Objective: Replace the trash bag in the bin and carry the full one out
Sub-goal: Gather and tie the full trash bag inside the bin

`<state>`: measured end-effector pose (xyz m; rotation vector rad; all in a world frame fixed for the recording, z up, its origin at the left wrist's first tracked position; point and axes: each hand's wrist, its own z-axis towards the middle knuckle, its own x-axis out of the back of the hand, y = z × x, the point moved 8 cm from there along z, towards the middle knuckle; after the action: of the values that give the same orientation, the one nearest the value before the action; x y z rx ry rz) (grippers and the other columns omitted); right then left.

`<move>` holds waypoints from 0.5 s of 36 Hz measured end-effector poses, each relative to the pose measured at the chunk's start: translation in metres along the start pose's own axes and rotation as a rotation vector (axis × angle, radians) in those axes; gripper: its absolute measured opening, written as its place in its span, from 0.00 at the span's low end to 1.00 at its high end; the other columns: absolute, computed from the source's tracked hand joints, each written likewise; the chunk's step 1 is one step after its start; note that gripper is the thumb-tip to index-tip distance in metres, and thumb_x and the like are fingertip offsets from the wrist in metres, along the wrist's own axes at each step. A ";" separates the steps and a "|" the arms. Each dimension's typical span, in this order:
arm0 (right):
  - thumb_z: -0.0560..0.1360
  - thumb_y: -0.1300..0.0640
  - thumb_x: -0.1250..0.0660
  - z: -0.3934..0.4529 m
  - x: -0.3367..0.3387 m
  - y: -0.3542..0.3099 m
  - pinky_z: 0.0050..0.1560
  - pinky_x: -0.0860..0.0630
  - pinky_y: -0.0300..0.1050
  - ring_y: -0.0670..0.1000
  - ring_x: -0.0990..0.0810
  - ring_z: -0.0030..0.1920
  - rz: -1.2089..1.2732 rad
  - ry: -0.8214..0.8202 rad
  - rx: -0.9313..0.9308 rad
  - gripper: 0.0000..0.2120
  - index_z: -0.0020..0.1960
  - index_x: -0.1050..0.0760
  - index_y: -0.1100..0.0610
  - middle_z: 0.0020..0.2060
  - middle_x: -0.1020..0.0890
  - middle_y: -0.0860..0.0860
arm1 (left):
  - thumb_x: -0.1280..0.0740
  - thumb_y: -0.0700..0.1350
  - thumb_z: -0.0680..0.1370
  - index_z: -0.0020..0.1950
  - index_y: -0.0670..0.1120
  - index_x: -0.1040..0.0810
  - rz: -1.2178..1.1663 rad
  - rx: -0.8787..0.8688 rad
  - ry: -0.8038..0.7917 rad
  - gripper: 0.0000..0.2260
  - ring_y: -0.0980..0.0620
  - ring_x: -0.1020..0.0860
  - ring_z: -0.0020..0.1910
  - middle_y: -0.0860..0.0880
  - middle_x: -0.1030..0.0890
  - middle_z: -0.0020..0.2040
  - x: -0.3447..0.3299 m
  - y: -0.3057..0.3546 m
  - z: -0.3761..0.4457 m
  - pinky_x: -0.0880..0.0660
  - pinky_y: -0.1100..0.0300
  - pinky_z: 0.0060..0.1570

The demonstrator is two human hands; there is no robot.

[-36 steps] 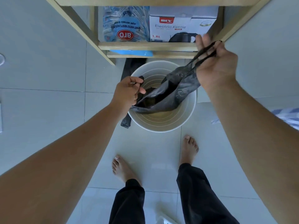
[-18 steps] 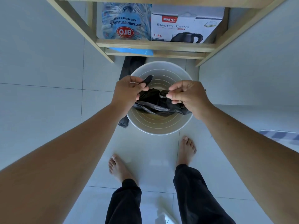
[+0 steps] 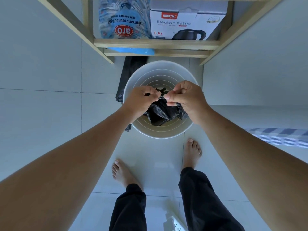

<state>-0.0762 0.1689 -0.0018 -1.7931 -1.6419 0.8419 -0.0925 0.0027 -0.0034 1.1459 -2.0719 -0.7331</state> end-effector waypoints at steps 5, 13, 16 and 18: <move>0.76 0.60 0.30 -0.001 -0.008 0.011 0.37 0.19 0.46 0.52 0.16 0.36 0.129 0.001 -0.213 0.06 0.51 0.24 0.60 0.43 0.20 0.56 | 0.37 0.49 0.78 0.40 0.47 0.23 -0.116 0.023 -0.044 0.10 0.51 0.40 0.26 0.54 0.19 0.29 -0.005 -0.002 -0.002 0.43 0.59 0.30; 0.72 0.71 0.31 0.000 -0.007 0.020 0.48 0.18 0.52 0.55 0.16 0.36 0.123 0.091 -0.354 0.09 0.41 0.18 0.59 0.36 0.15 0.58 | 0.43 0.41 0.84 0.40 0.44 0.30 -0.282 0.139 -0.082 0.12 0.53 0.38 0.24 0.42 0.26 0.33 -0.013 0.001 -0.011 0.42 0.63 0.25; 0.73 0.71 0.31 -0.002 0.003 0.011 0.43 0.18 0.45 0.51 0.17 0.34 0.067 0.192 -0.234 0.11 0.41 0.18 0.57 0.36 0.16 0.55 | 0.42 0.44 0.84 0.43 0.42 0.28 -0.233 0.240 0.050 0.11 0.50 0.30 0.23 0.44 0.24 0.28 -0.003 -0.012 -0.007 0.33 0.61 0.27; 0.73 0.70 0.31 -0.008 0.001 -0.002 0.42 0.18 0.43 0.50 0.16 0.35 -0.060 0.171 -0.091 0.11 0.44 0.19 0.54 0.38 0.16 0.53 | 0.41 0.43 0.83 0.42 0.43 0.28 -0.297 0.339 0.102 0.11 0.48 0.30 0.22 0.44 0.25 0.25 -0.001 -0.021 -0.006 0.32 0.60 0.25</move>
<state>-0.0718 0.1699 0.0047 -1.8135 -1.6365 0.5788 -0.0775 -0.0072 -0.0149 1.6694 -2.0109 -0.4518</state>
